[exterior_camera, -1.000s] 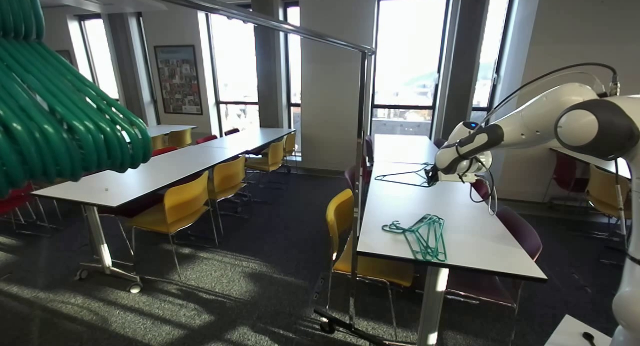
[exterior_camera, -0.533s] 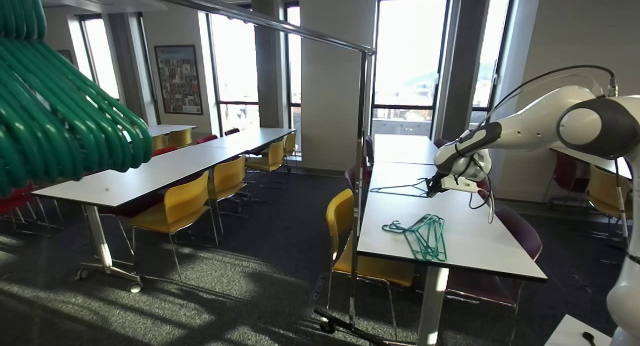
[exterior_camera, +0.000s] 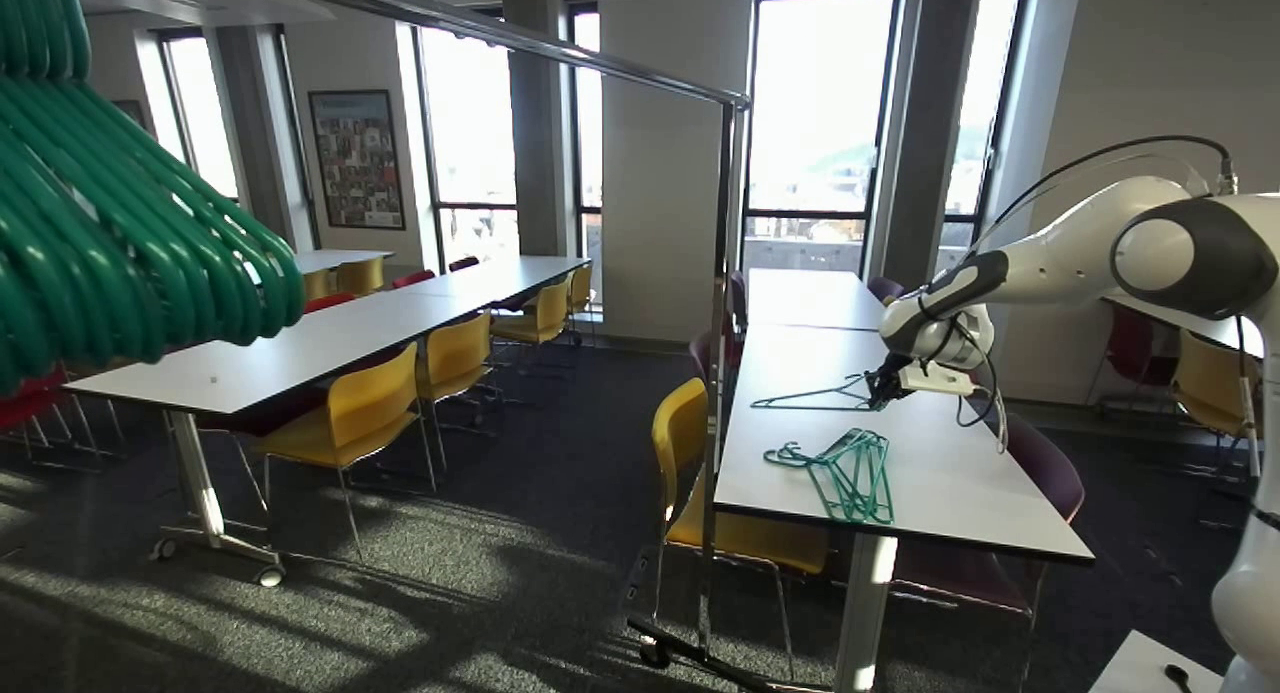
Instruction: Unhang the hanger on the right
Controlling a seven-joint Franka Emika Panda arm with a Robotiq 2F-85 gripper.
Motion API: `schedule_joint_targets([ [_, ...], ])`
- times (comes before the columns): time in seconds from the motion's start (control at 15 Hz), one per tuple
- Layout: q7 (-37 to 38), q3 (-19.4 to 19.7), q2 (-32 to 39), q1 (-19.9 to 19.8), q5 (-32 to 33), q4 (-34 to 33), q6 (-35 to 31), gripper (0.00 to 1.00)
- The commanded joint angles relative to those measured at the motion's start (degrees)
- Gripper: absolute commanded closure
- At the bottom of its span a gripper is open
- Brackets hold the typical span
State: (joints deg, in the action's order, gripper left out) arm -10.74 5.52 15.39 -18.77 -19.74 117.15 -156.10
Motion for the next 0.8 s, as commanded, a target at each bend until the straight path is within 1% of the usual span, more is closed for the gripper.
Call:
schedule_joint_targets([
  [0.0,0.17,0.27,-0.05,0.30,0.09,-0.01,0.09,0.89],
  [0.07,0.17,0.27,-0.06,0.30,0.10,-0.01,0.09,0.97],
  [0.2,1.36,0.38,-1.42,1.24,0.53,1.40,-3.24,0.97],
  [0.27,2.55,0.75,-0.50,1.64,1.01,1.42,-4.60,0.97],
  [0.6,9.14,2.32,5.74,2.27,1.80,1.32,-7.63,0.97],
  [0.73,11.10,2.61,9.29,2.05,1.70,0.37,-8.85,0.97],
])
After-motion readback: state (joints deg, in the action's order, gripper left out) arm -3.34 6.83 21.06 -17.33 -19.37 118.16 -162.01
